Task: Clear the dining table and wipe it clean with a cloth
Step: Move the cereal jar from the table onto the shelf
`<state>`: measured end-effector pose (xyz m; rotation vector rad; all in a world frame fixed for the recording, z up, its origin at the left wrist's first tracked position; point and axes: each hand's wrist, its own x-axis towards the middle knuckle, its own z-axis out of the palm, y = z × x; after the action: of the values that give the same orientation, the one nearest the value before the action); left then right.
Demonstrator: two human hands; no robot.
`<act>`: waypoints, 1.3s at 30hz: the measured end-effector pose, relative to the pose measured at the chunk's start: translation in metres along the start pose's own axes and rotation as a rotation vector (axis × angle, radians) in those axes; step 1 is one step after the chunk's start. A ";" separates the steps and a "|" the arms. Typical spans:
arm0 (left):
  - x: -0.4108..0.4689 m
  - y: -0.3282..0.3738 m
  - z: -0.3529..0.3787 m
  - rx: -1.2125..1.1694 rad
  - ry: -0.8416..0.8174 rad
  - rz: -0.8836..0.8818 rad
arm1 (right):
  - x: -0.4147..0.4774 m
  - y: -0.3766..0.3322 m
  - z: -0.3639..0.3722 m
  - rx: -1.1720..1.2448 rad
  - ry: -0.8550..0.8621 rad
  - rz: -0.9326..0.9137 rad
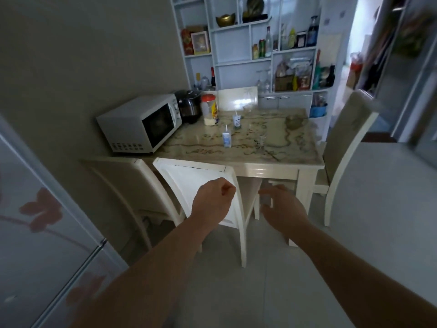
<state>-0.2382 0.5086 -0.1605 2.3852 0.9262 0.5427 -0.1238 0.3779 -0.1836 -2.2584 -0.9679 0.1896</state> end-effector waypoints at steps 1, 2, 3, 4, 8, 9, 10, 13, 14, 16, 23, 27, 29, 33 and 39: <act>0.009 0.005 0.008 0.007 0.000 -0.004 | 0.010 0.010 -0.004 0.001 -0.003 -0.004; 0.019 0.013 0.017 0.013 -0.002 -0.007 | 0.021 0.022 -0.010 0.005 -0.007 -0.006; 0.027 0.018 0.025 0.024 -0.011 -0.007 | 0.029 0.032 -0.015 0.012 -0.007 -0.004; 0.036 0.025 0.035 0.034 -0.019 -0.006 | 0.039 0.044 -0.021 0.022 -0.006 0.000; 0.063 0.053 0.070 0.059 -0.031 -0.011 | 0.066 0.086 -0.045 0.026 -0.028 0.019; 0.068 0.059 0.078 0.059 -0.032 -0.013 | 0.071 0.094 -0.050 0.022 -0.030 0.026; 0.072 0.065 0.084 0.057 -0.036 -0.013 | 0.076 0.102 -0.054 0.020 -0.027 0.032; 0.087 0.083 0.103 0.050 -0.081 -0.007 | 0.091 0.124 -0.065 0.033 -0.022 0.043; 0.092 0.087 0.109 0.053 -0.094 0.001 | 0.096 0.130 -0.068 0.033 -0.019 0.049; 0.103 0.093 0.119 0.064 -0.110 0.009 | 0.107 0.141 -0.071 0.045 -0.014 0.064; 0.150 0.103 0.156 0.100 -0.161 0.050 | 0.145 0.171 -0.066 0.061 -0.034 0.119; 0.192 0.105 0.176 0.052 -0.169 0.102 | 0.181 0.186 -0.067 0.048 -0.020 0.147; 0.216 0.108 0.187 0.039 -0.183 0.141 | 0.202 0.195 -0.070 0.039 -0.007 0.163; 0.284 0.122 0.215 -0.009 -0.222 0.203 | 0.255 0.216 -0.088 0.020 0.049 0.222; 0.364 0.164 0.264 -0.043 -0.288 0.304 | 0.316 0.263 -0.122 -0.044 0.149 0.323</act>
<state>0.2332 0.5778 -0.2068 2.4946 0.4266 0.3102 0.3033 0.3996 -0.2165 -2.4208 -0.5321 0.1376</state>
